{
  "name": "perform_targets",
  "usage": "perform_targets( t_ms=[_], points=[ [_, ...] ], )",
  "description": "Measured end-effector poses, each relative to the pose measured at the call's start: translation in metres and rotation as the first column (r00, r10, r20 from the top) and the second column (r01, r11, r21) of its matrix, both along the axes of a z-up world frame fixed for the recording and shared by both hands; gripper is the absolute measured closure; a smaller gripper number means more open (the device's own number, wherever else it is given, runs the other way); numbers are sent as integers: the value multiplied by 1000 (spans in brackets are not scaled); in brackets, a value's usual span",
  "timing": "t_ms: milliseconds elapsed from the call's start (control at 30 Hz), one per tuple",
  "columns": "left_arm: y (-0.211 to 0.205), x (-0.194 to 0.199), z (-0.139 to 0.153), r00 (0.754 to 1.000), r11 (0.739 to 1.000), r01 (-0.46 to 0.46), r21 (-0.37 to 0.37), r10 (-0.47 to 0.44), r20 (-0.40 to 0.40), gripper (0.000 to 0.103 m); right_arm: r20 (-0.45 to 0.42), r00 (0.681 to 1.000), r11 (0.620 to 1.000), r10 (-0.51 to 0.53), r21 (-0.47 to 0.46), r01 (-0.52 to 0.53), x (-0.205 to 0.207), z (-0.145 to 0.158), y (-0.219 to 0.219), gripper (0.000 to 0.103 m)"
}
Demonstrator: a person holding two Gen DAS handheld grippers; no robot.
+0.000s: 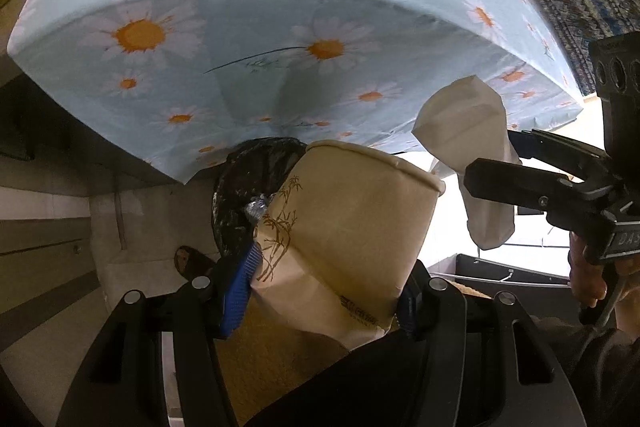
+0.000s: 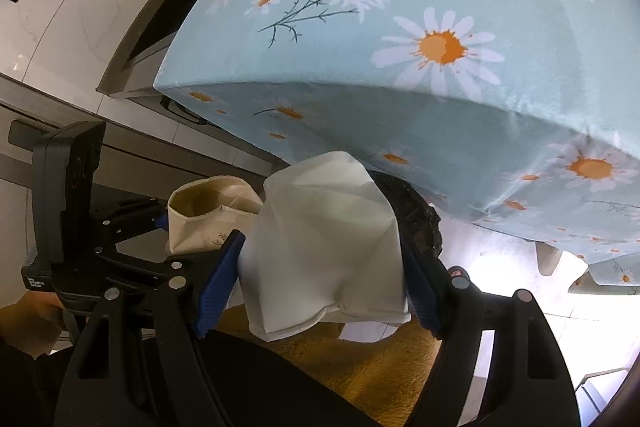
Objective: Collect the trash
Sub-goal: 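Move both grippers over the trash bin and release cup and tissue, then grasp the white towel-like cloth with the left gripper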
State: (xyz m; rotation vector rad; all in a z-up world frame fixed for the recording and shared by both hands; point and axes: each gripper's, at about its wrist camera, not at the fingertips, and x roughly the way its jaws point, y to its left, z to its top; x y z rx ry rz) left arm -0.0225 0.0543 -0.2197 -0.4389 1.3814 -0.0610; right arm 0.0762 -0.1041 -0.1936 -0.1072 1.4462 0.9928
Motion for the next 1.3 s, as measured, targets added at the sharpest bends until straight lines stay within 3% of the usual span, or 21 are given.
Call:
perform_targets(
  t_ms=[133, 667, 967, 1300],
  points=[
    [3, 0, -5, 1000, 1000, -19, 24, 19, -22, 26, -34, 999, 1000, -12, 10, 12, 5, -2, 1, 12],
    [6, 2, 11, 999, 999, -37, 36, 36, 6, 26, -14, 999, 998, -50, 28, 50, 11, 9, -12, 12],
    [2, 14, 57, 994, 998, -18, 56, 12, 107, 26, 51, 995, 992, -90, 93, 85, 22, 44, -22, 12],
    [-9, 53, 114, 970, 994, 28, 105, -52, 236, 26, 162, 969, 973, -186, 166, 159, 52, 88, -50, 12]
  ],
)
